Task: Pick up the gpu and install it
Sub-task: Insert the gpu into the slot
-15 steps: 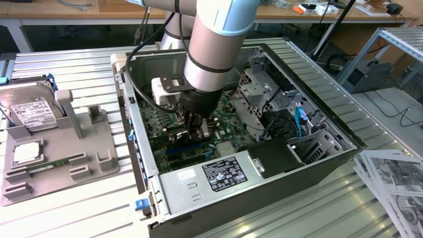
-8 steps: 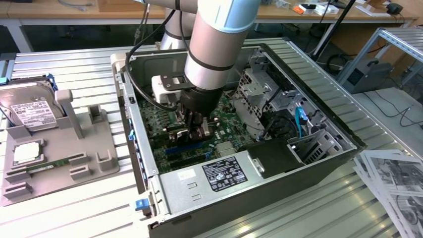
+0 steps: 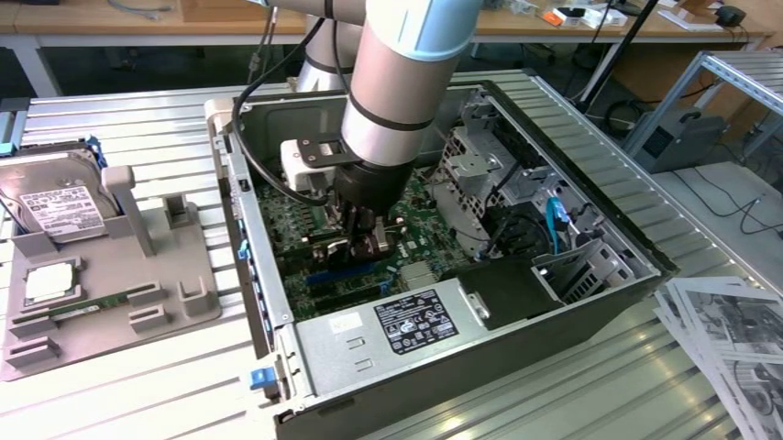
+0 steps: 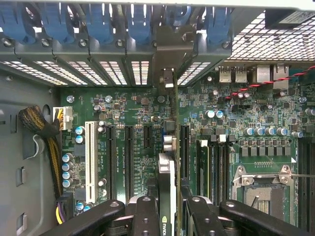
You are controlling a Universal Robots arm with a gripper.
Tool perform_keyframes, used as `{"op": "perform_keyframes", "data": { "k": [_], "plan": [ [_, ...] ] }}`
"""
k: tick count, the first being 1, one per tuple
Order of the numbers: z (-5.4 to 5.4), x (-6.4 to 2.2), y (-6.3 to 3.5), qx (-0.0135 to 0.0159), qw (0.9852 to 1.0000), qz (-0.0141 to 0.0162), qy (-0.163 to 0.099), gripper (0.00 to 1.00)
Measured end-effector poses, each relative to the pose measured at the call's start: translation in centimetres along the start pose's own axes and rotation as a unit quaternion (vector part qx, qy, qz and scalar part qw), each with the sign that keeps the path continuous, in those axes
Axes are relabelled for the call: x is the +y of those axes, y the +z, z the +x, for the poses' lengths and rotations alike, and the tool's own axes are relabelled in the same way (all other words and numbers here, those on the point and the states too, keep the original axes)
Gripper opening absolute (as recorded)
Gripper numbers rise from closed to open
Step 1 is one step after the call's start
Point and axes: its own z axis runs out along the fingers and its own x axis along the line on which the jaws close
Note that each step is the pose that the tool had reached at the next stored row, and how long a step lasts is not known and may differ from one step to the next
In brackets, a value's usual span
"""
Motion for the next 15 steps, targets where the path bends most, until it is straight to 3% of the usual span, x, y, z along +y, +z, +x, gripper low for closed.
{"op": "perform_keyframes", "data": {
  "k": [15],
  "plan": [
    [0.12, 0.0, 0.0, -0.0001, 1.0, 0.0, 0.0, 0.27]
  ]
}}
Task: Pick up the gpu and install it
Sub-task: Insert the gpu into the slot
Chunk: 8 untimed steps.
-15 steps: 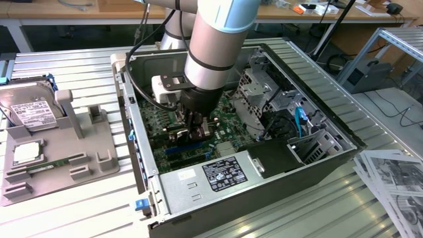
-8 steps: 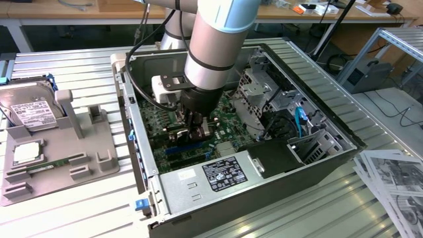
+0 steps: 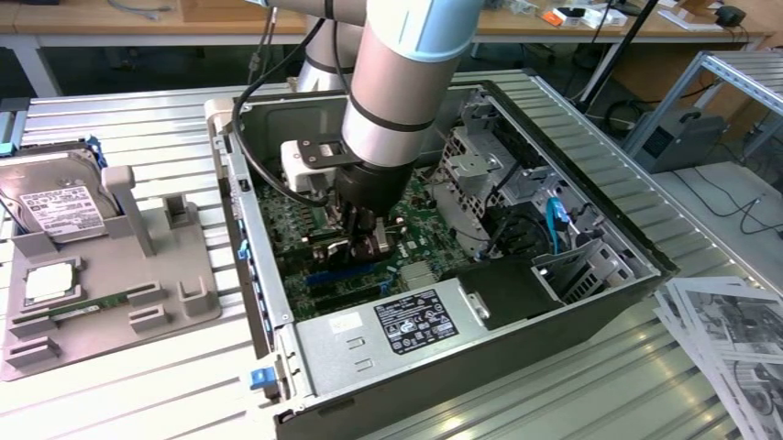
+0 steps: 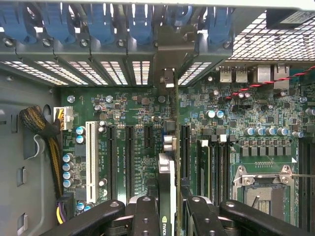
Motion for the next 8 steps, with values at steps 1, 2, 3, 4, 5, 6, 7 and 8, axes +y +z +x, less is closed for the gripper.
{"op": "perform_keyframes", "data": {
  "k": [1, 2, 3, 4, 5, 6, 7, 8],
  "plan": [
    [0.02, 0.0, 0.0, 0.0, 1.0, 0.0, 0.0, 0.27],
    [0.03, 0.01, -0.01, 0.0001, 1.0, -0.0001, 0.0, 0.27],
    [0.03, 0.0, -0.01, 0.0001, 1.0, -0.0001, 0.0, 0.27],
    [0.03, 0.0, -0.01, 0.0001, 1.0, 0.0, 0.0, 0.27],
    [0.03, 0.0, 0.0, 0.0, 1.0, 0.0, 0.0, 0.27],
    [0.03, 0.0, -0.01, 0.0, 1.0, 0.0, 0.0, 0.27],
    [0.03, 0.0, 0.0, 0.0, 1.0, 0.0, 0.0, 0.27],
    [0.03, 0.0, -0.01, 0.0, 1.0, 0.0, 0.0, 0.27]
  ]
}}
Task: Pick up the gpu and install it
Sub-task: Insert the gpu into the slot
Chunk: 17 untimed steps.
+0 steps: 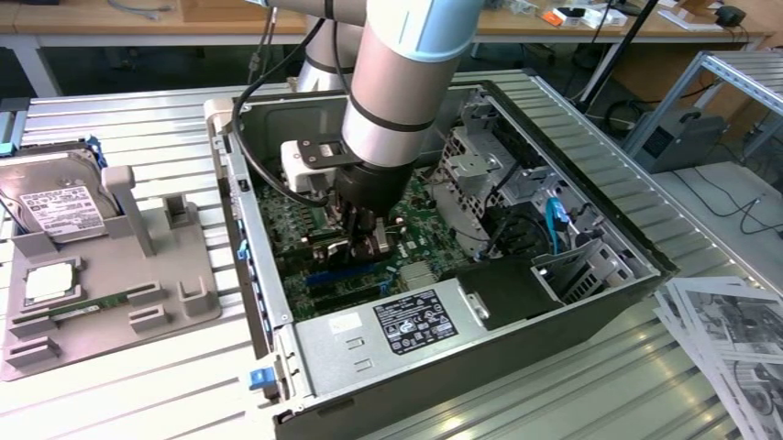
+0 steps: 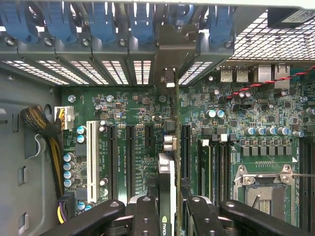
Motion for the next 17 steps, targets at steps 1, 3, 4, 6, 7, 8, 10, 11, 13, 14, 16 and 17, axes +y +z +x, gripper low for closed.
{"op": "perform_keyframes", "data": {
  "k": [1, 3, 4, 6, 7, 8, 10, 11, 13, 14, 16, 17],
  "plan": [
    [0.0, 0.0, 0.0, 0.0, 1.0, 0.0, 0.0, 0.27],
    [0.0, 0.0, 0.0, 0.0, 1.0, 0.0, 0.0, 0.27],
    [0.0, 0.0, 0.0, 0.0, 1.0, 0.0, 0.0, 0.27],
    [0.0, 0.0, 0.02, 0.0, 1.0, 0.0, 0.0, 0.27],
    [0.01, -0.01, 0.12, -0.0001, 1.0, 0.0, 0.0, 0.27],
    [0.01, -0.02, 0.21, 0.0, 1.0, 0.0, 0.0, 0.27],
    [0.02, -0.02, 0.35, 0.0001, 1.0, 0.0, 0.0, 0.27],
    [0.02, -0.03, 0.4, 0.0001, 1.0, -0.0001, 0.0, 0.27],
    [0.03, -0.04, 0.54, 0.0001, 1.0, -0.0001, 0.0, 0.27],
    [0.03, -0.04, 0.56, 0.0, 1.0, 0.0, 0.0, 0.27],
    [0.03, -0.04, 0.56, 0.0, 1.0, 0.0, 0.0, 0.27],
    [0.03, -0.04, 0.56, 0.0, 1.0, 0.0, 0.0, 0.27]
  ]
}}
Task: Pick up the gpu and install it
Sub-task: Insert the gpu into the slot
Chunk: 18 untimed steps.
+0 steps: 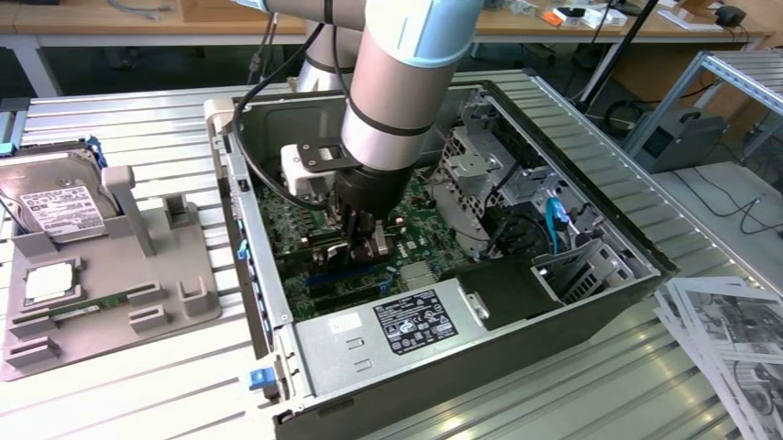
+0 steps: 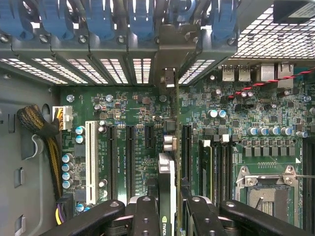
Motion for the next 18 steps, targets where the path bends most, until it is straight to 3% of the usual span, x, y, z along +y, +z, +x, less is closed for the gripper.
{"op": "perform_keyframes", "data": {
  "k": [13, 15, 18],
  "plan": [
    [0.02, -0.03, 0.42, 0.0, 1.0, 0.0, 0.0, 0.27],
    [-0.01, 0.07, 0.17, -0.0011, 1.0, 0.003, 0.0, 0.27],
    [-0.02, 0.1, -0.21, -0.0001, 1.0, 0.0031, 0.0, 0.27]
  ]
}}
